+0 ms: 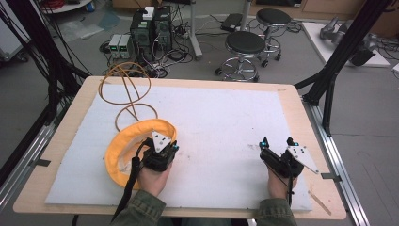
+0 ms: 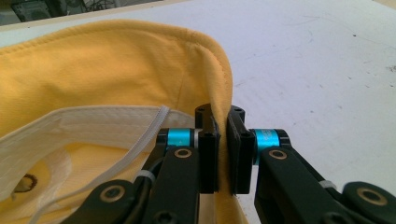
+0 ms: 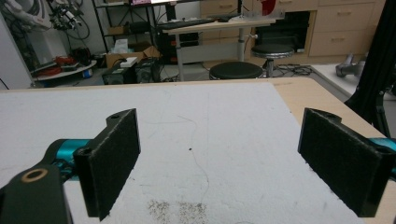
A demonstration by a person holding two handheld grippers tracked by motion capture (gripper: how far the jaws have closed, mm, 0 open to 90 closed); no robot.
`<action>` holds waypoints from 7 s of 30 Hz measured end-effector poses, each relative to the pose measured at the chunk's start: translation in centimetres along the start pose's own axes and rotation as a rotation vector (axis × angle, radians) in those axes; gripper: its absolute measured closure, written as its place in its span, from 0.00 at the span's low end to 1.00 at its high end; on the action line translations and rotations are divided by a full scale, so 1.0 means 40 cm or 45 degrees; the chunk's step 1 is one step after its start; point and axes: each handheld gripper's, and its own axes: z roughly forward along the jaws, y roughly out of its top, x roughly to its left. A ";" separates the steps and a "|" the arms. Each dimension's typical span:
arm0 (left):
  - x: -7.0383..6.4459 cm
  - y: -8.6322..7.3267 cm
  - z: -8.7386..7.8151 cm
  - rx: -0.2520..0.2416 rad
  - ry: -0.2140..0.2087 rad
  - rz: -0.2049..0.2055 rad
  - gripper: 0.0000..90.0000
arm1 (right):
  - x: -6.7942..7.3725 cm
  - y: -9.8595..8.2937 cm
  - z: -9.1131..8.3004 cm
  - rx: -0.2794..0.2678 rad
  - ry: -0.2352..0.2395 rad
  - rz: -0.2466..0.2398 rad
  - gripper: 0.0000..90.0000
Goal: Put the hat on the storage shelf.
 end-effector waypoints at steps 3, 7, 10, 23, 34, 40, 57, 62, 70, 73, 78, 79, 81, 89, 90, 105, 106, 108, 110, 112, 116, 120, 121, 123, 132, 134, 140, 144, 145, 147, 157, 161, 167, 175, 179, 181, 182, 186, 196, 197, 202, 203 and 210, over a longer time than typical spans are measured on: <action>0.000 0.000 -0.003 0.001 -0.001 0.008 0.94 | 0.000 0.000 0.000 0.001 0.000 -0.006 0.13; 0.002 0.001 -0.007 -0.005 -0.006 0.015 0.94 | 0.000 0.000 0.000 -0.001 0.000 -0.009 0.13; 0.005 0.004 -0.010 -0.013 -0.009 0.004 0.94 | 0.000 0.000 0.000 0.002 -0.001 -0.001 0.13; 0.020 0.028 -0.046 -0.062 -0.019 0.020 0.94 | 0.001 0.000 0.001 -0.001 0.000 -0.008 0.13; 0.029 0.037 -0.073 -0.130 -0.032 0.029 0.94 | 0.001 -0.001 0.002 0.001 0.002 -0.013 0.13; 0.034 0.042 -0.096 -0.202 -0.067 0.041 0.94 | 0.001 -0.001 0.002 0.003 0.004 -0.015 0.13; 0.069 0.070 -0.170 -0.522 -0.241 0.097 0.94 | 0.001 -0.002 0.004 0.011 0.007 -0.006 0.13; 0.079 0.077 -0.192 -0.657 -0.284 0.146 0.95 | 0.002 -0.002 0.004 0.014 0.008 -0.009 0.13; 0.090 0.095 -0.228 -0.847 -0.473 0.197 0.95 | 0.003 -0.002 0.004 0.018 0.010 -0.007 0.13; 0.096 0.108 -0.238 -0.877 -0.544 0.224 0.95 | 0.003 -0.002 0.004 0.016 0.012 -0.007 0.13; 0.113 0.136 -0.251 -0.907 -0.648 0.310 0.94 | 0.003 -0.002 0.004 0.012 0.007 -0.003 0.13; 0.117 0.142 -0.253 -0.907 -0.661 0.323 0.94 | 0.002 -0.002 0.005 0.012 0.008 -0.007 0.13; 0.128 0.157 -0.255 -0.914 -0.697 0.324 0.95 | 0.003 -0.002 0.004 0.015 0.009 -0.011 0.13; 0.179 0.203 -0.254 -0.951 -0.736 0.252 0.95 | 0.002 -0.002 0.004 0.010 0.005 -0.004 0.13; 0.179 0.203 -0.254 -0.951 -0.736 0.252 0.95 | 0.002 -0.002 0.004 0.010 0.005 -0.004 0.13; 0.247 0.269 -0.254 -0.980 -0.676 0.235 0.94 | 0.002 0.000 -0.002 -0.011 -0.004 -0.003 0.13; 0.252 0.274 -0.253 -0.982 -0.673 0.234 0.94 | 0.002 0.000 -0.002 -0.011 -0.005 -0.003 0.13; 0.263 0.282 -0.250 -0.986 -0.663 0.227 0.94 | 0.002 0.000 -0.002 -0.011 -0.005 -0.002 0.13; 0.274 0.288 -0.245 -0.993 -0.658 0.214 0.95 | 0.001 0.000 -0.001 -0.016 -0.007 -0.006 0.13; 0.286 0.293 -0.237 -0.998 -0.642 0.199 0.95 | 0.001 0.001 -0.001 -0.014 -0.006 -0.004 0.13; 0.316 0.303 -0.219 -0.995 -0.629 0.165 0.95 | 0.001 0.000 -0.002 -0.010 -0.005 0.002 0.13; 0.344 0.311 -0.208 -0.993 -0.611 0.143 0.95 | 0.000 0.001 -0.002 -0.012 -0.003 -0.001 0.13; 0.352 0.312 -0.207 -0.992 -0.611 0.134 0.95 | 0.000 0.001 -0.001 -0.011 -0.004 -0.001 0.13; 0.370 0.315 -0.204 -0.994 -0.601 0.107 0.95 | 0.000 0.000 -0.001 -0.011 -0.005 0.002 0.13; 0.452 0.324 -0.187 -0.979 -0.544 0.009 0.95 | 0.003 0.000 0.000 -0.008 0.001 -0.005 0.13; 0.470 0.326 -0.181 -0.977 -0.535 -0.020 0.95 | 0.002 0.000 0.000 -0.008 0.004 -0.016 0.13; 0.522 0.328 -0.169 -0.984 -0.494 -0.096 0.95 | 0.004 -0.001 0.000 -0.002 0.007 -0.008 0.13; 0.545 0.327 -0.157 -0.987 -0.466 -0.132 0.95 | 0.005 -0.001 0.001 -0.004 0.008 -0.020 0.13; 0.551 0.328 -0.154 -0.985 -0.462 -0.134 0.95 | 0.005 -0.001 0.001 -0.006 0.008 -0.022 0.13; 0.560 0.331 -0.148 -0.988 -0.447 -0.145 0.95 | 0.005 -0.001 0.001 -0.007 0.007 -0.016 0.13; 0.605 0.351 -0.110 -0.972 -0.368 -0.203 0.95 | 0.006 -0.002 0.004 0.000 0.018 -0.031 0.13; 0.624 0.346 -0.087 -0.946 -0.325 -0.228 0.95 | 0.008 -0.003 0.005 0.003 0.023 -0.038 0.13; 0.644 0.341 -0.070 -0.920 -0.254 -0.237 0.95 | 0.006 -0.003 0.007 0.003 0.024 -0.043 0.13; 0.667 0.333 -0.053 -0.876 -0.206 -0.235 0.94 | 0.010 -0.003 0.008 0.001 0.033 -0.058 0.13; 0.682 0.327 -0.043 -0.862 -0.189 -0.253 0.94 | 0.011 -0.003 0.008 0.004 0.035 -0.057 0.13; 0.689 0.324 -0.038 -0.848 -0.190 -0.265 0.94 | 0.012 -0.003 0.009 0.006 0.038 -0.054 0.13; 0.693 0.322 -0.036 -0.834 -0.184 -0.271 0.94 | 0.010 -0.003 0.009 -0.001 0.034 -0.064 0.13; 0.703 0.313 -0.033 -0.795 -0.172 -0.265 0.94 | 0.011 -0.003 0.008 -0.002 0.033 -0.064 0.13; 0.729 0.248 -0.029 -0.788 -0.187 -0.387 0.94 | 0.011 -0.002 0.008 -0.007 0.035 -0.067 0.13; 0.729 0.245 -0.028 -0.787 -0.189 -0.399 0.94 | 0.011 -0.002 0.008 -0.007 0.033 -0.069 0.13; 0.729 0.243 -0.014 -0.733 -0.169 -0.426 0.94 | 0.012 -0.003 0.009 -0.002 0.036 -0.072 0.13; 0.732 0.242 -0.012 -0.721 -0.170 -0.438 0.94 | 0.013 -0.003 0.008 0.001 0.034 -0.066 0.13; 0.745 0.239 -0.022 -0.705 -0.172 -0.475 0.91 | 0.010 -0.002 0.009 -0.007 0.029 -0.072 0.13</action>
